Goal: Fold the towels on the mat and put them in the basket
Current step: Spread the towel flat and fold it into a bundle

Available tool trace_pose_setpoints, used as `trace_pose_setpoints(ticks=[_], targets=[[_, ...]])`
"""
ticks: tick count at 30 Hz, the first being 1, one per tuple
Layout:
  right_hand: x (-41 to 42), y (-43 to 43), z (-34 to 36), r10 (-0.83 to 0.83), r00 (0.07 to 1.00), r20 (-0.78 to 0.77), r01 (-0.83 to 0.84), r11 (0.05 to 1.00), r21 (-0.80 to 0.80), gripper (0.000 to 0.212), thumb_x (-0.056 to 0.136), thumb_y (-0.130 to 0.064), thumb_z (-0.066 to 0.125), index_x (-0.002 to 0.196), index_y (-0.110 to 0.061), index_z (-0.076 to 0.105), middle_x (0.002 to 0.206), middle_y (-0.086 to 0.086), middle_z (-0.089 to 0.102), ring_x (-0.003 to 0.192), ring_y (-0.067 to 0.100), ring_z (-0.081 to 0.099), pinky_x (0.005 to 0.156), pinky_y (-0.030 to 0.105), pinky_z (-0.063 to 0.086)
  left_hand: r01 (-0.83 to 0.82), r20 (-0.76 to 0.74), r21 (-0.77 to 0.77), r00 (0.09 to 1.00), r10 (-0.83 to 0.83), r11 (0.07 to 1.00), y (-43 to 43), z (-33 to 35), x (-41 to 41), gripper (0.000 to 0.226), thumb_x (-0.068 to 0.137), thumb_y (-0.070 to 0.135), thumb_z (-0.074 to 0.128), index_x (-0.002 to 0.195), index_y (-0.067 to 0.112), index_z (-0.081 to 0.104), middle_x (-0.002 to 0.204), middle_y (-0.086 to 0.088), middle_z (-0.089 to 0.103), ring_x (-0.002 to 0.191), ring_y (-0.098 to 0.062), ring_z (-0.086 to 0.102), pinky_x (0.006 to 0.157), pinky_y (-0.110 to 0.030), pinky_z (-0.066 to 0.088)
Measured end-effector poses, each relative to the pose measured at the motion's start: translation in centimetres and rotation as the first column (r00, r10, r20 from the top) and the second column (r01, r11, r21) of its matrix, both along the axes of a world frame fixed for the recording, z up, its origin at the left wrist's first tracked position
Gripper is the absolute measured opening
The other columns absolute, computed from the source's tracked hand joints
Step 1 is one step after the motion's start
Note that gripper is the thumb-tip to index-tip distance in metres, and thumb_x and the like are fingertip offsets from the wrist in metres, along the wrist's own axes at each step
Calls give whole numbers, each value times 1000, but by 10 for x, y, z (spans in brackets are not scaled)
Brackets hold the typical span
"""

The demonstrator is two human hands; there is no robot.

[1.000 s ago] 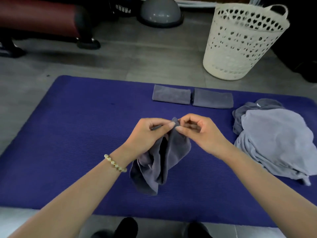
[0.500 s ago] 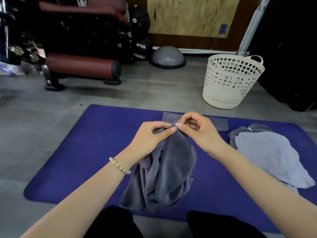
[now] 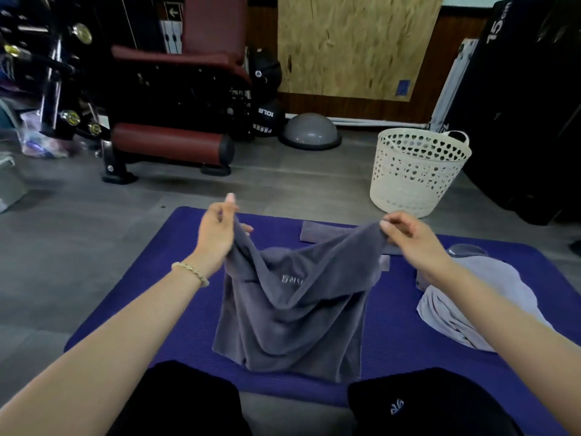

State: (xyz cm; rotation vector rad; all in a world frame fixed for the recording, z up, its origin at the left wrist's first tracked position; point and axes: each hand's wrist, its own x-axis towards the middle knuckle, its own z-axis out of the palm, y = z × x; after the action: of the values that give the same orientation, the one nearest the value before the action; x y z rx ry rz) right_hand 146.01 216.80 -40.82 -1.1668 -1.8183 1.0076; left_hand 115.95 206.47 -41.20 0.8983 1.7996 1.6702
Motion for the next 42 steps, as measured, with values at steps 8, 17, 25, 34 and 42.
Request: trace_pose_setpoints(ticks=[8,17,25,34,42], targets=[[45,15,-7,-163,974,-158,157,986,-48,8,94,-30,56,87,-30,56,73,6,58,67,17,57,79,35,51,-129,-307,-17,944,118,991,-24,-11,-51,46,99,47,35,95,4,51,78,-3,46,67,-9,41,59,-13,37],[49,29,7,-183,983,-26,184,978,94,8,101,-27,43,96,-27,49,69,9,44,59,17,38,52,30,33,267,-505,-308,767,-395,913,-29,17,-78,54,72,66,64,73,12,67,70,-3,66,68,-13,57,62,-19,43],[28,56,-29,-231,972,-36,233,970,73,7,101,-25,45,105,-20,48,94,5,55,84,16,49,73,30,39,397,-151,-590,801,-579,703,-8,6,-95,41,71,49,74,98,19,71,86,12,74,87,-6,67,69,-16,51],[24,116,-65,-418,886,-201,374,900,-223,9,99,-29,49,92,-27,54,82,3,51,72,14,47,58,25,41,368,387,-145,875,-290,918,61,-33,-78,54,76,41,68,116,5,63,117,-7,68,112,-17,61,96,-30,46],[34,126,-75,-480,851,-215,437,872,-218,11,100,-29,48,101,-20,53,80,-4,53,65,7,51,52,25,39,210,246,-104,952,-180,972,97,-54,-62,35,89,36,63,114,12,64,109,-2,68,101,-14,63,82,-24,51]])
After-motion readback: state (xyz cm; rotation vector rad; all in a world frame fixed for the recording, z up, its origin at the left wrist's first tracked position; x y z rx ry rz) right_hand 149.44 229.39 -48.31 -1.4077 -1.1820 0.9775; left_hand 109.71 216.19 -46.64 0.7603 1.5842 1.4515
